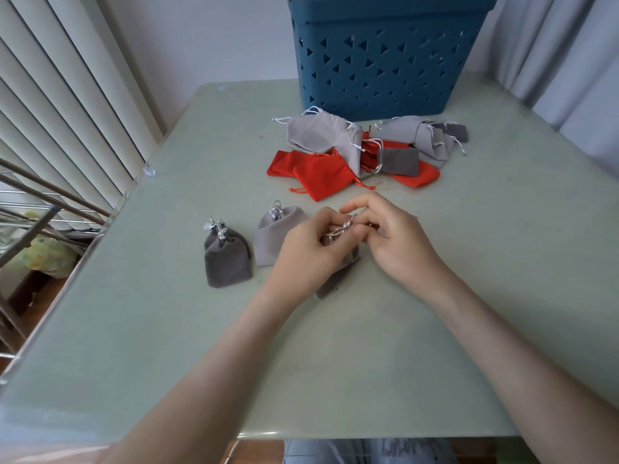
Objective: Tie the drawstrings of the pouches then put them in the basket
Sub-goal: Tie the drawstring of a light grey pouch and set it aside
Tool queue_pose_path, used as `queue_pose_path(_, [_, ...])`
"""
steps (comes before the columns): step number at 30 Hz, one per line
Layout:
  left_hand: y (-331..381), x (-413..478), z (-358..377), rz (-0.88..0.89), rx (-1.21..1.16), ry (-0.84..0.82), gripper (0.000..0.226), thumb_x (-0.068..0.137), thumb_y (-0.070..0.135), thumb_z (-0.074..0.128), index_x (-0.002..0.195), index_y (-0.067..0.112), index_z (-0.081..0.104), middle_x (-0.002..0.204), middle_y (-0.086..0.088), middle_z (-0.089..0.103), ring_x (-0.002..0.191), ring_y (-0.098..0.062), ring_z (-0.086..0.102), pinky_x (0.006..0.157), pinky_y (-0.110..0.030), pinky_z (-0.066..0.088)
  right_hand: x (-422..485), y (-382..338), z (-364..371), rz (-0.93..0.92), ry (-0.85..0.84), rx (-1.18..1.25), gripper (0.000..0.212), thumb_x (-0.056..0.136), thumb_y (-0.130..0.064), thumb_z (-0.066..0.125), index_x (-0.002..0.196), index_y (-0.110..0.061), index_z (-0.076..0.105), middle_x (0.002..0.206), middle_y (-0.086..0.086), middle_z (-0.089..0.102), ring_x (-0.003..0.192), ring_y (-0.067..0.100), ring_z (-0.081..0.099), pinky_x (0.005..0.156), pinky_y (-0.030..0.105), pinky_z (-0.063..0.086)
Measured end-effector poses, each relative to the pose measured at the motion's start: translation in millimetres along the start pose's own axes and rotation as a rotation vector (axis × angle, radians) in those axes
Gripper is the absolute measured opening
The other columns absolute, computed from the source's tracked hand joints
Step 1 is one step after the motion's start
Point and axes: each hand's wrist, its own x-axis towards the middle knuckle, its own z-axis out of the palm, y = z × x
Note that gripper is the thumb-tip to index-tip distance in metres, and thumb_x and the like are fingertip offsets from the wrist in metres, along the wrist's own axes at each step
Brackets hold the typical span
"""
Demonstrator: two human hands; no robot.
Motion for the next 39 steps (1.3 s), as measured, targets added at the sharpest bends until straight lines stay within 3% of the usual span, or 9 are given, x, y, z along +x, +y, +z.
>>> queue_pose_path(3, [1.1,1.8,0.8,0.035,-0.004,0.105,0.028,0.095,0.024,0.054,0.070,0.014,0.058,0.061,0.011,0.061,0.059,0.003,0.051,0.061,-0.014,0.037,0.3,-2.2,4.5,0.024,0.031,0.030,0.021,0.088,-0.001,0.057,0.091,-0.022,0.060,0.071,-0.008,0.069,0.076,0.005,0.064,0.078,0.022,0.047])
queue_pose_path(7, [1.1,5.4,4.7,-0.047,-0.096,0.144,0.029,0.097,0.019,0.051,0.068,0.015,0.057,0.062,0.012,0.063,0.064,-0.002,0.054,0.069,-0.018,0.042,1.1,-5.6,12.5,-0.018,0.207,-0.119,0.004,0.087,0.000,0.058,0.088,-0.002,0.061,0.073,-0.001,0.070,0.076,0.009,0.062,0.071,0.019,0.043])
queue_pose_path(10, [-1.2,9.8,4.0,-0.173,-0.318,0.082,0.028,0.096,0.016,0.052,0.070,0.012,0.059,0.067,0.006,0.064,0.075,-0.012,0.057,0.080,-0.029,0.044,1.0,-2.3,16.6,-0.133,0.292,-0.260,0.002,0.085,-0.003,0.057,0.083,-0.004,0.058,0.074,0.001,0.068,0.076,0.020,0.060,0.064,0.023,0.037])
queue_pose_path(14, [3.0,10.6,-0.7,-0.271,-0.508,-0.031,0.023,0.096,0.010,0.050,0.075,0.006,0.059,0.065,0.003,0.063,0.064,-0.009,0.057,0.067,-0.021,0.047,1.7,2.2,14.4,-0.210,0.326,-0.394,0.006,0.084,-0.003,0.054,0.083,-0.006,0.058,0.078,0.008,0.061,0.077,0.025,0.053,0.064,0.009,0.029])
queue_pose_path(18, [6.3,9.7,-4.4,-0.229,-0.584,-0.033,0.014,0.094,0.005,0.050,0.084,0.001,0.059,0.069,-0.006,0.064,0.064,-0.013,0.062,0.065,-0.020,0.052,4.4,-4.9,9.6,-0.017,0.171,-0.083,0.011,0.090,-0.004,0.056,0.098,-0.011,0.058,0.070,-0.006,0.063,0.075,0.014,0.061,0.071,0.013,0.041])
queue_pose_path(23, [5.1,6.5,-0.8,-0.210,-0.655,0.020,0.012,0.093,0.003,0.051,0.090,-0.005,0.060,0.068,-0.011,0.062,0.067,-0.027,0.061,0.067,-0.031,0.055,8.6,-6.6,1.0,0.203,-0.074,0.126,0.025,0.094,-0.005,0.052,0.076,-0.018,0.063,0.067,-0.003,0.060,0.059,0.003,0.052,0.061,0.014,0.042])
queue_pose_path(28, [7.8,5.4,0.9,-0.192,-0.592,0.041,0.014,0.094,0.004,0.052,0.084,0.003,0.062,0.064,-0.002,0.064,0.062,-0.014,0.062,0.063,-0.021,0.052,7.9,-5.3,-0.5,0.245,-0.090,0.153,0.024,0.095,-0.010,0.053,0.077,-0.021,0.063,0.071,-0.008,0.063,0.064,-0.001,0.055,0.066,0.016,0.041])
queue_pose_path(33, [11.9,5.9,-5.1,-0.216,-0.712,-0.026,0.020,0.096,0.009,0.048,0.081,0.008,0.062,0.064,0.004,0.061,0.062,-0.006,0.059,0.064,-0.016,0.049,8.2,-8.0,-0.6,0.247,-0.128,0.479,0.024,0.094,-0.004,0.050,0.077,-0.016,0.062,0.071,-0.012,0.066,0.074,0.004,0.057,0.071,0.017,0.042])
queue_pose_path(39, [17.6,4.2,-10.2,-0.182,-0.691,-0.163,0.021,0.095,0.008,0.047,0.078,0.009,0.059,0.068,0.004,0.061,0.066,-0.005,0.057,0.065,-0.014,0.047,5.5,-14.2,-13.7,0.343,-0.235,0.707,0.023,0.092,-0.005,0.048,0.071,-0.013,0.056,0.064,-0.003,0.055,0.058,0.007,0.050,0.053,0.017,0.039])
